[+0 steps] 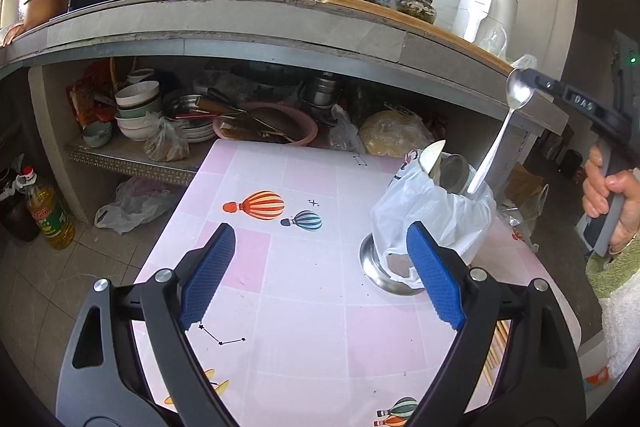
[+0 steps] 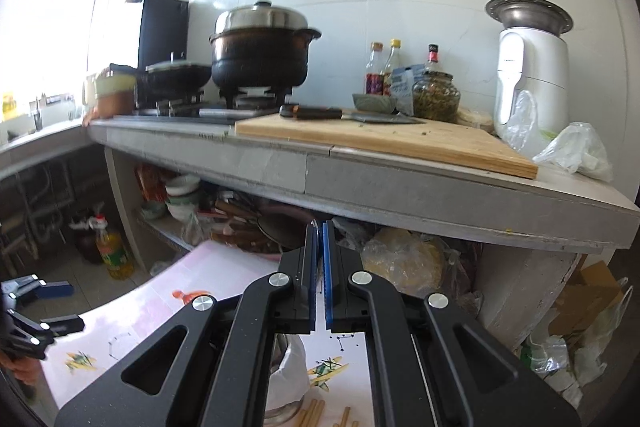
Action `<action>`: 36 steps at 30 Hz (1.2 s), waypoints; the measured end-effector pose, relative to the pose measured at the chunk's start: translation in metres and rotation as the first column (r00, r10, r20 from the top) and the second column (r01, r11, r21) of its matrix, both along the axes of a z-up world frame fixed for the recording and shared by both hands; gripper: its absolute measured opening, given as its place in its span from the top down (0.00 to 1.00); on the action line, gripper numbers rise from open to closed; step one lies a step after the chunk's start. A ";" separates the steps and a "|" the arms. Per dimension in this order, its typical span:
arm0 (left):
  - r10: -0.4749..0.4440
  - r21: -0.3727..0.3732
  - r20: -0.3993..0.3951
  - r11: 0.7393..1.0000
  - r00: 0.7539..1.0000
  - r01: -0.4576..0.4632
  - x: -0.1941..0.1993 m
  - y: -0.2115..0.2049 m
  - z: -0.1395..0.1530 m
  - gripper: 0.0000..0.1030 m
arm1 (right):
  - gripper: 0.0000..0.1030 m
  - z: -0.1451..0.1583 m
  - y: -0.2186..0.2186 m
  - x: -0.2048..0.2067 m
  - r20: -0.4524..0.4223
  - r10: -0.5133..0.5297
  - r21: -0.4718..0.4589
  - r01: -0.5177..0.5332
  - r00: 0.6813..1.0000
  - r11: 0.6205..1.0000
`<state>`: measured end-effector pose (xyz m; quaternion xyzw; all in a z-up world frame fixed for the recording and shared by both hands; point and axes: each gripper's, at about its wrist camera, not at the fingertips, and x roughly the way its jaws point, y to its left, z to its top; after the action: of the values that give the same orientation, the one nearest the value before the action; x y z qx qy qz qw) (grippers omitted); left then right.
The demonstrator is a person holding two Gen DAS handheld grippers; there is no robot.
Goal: Organize utensils
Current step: 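Lower the metal spoon into the holder and open the right gripper, then move both grippers toward the row of bamboo chopsticks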
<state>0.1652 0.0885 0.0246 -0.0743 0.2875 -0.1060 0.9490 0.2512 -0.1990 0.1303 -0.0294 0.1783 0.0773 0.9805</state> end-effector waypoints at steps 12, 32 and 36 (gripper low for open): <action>0.014 -0.006 -0.005 1.000 1.000 -0.014 0.003 0.004 -0.004 0.19 | 0.97 -0.047 0.035 0.023 -0.099 0.046 -0.156 -0.061 0.994 0.986; 0.007 -0.005 -0.004 1.000 1.000 -0.007 0.000 0.000 -0.007 0.19 | 0.81 -0.063 0.000 0.005 -0.219 0.182 0.180 -0.143 0.959 0.973; -0.010 -0.005 0.003 1.000 1.000 0.010 -0.005 -0.005 -0.006 0.18 | 0.81 -0.052 -0.018 -0.017 -0.182 0.185 0.259 -0.134 0.966 0.956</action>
<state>0.1599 0.0831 0.0185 -0.0752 0.2864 -0.1114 0.9486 0.2343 -0.2168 0.0778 0.0855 0.2643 0.1804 0.9435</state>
